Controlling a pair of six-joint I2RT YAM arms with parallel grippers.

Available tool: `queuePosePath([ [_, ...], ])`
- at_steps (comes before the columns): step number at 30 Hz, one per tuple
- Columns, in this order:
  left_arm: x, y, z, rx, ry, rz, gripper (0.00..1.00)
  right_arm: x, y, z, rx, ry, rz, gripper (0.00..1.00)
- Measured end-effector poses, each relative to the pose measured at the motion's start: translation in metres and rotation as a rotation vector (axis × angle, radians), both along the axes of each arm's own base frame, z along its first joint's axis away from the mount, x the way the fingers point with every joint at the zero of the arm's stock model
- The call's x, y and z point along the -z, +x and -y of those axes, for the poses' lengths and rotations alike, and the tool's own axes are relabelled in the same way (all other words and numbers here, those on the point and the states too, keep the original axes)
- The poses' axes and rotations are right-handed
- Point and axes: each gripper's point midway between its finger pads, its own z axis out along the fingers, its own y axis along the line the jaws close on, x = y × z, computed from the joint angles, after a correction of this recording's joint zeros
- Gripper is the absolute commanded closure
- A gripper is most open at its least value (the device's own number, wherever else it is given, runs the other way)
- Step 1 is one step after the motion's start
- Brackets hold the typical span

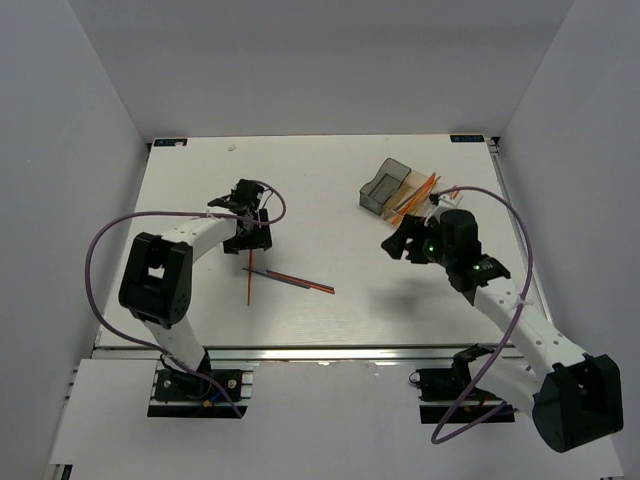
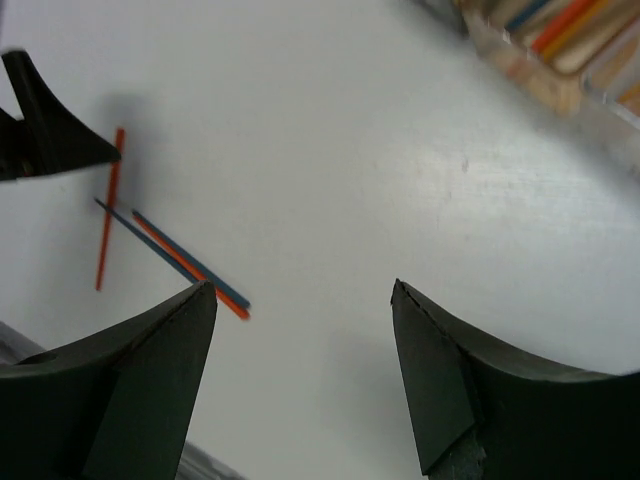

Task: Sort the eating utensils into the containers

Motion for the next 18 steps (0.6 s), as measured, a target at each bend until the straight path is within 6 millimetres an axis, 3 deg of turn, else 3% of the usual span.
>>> queuePosePath([
  [3,0.012,-0.006,-0.005,-0.005,0.035,-0.045,0.2,0.023,-0.023,0.005,-0.026,-0.017,-0.05,0.24],
  [8,0.014,-0.013,-0.01,-0.027,0.046,-0.039,0.18,0.024,-0.037,0.005,-0.08,-0.024,-0.015,0.24],
  [11,0.009,-0.02,-0.013,-0.037,0.041,-0.024,0.18,0.028,-0.042,0.0,-0.129,-0.028,-0.018,0.24],
  [18,-0.005,-0.016,-0.007,-0.027,0.028,0.016,0.18,0.042,-0.06,-0.01,-0.221,-0.025,-0.041,0.24],
])
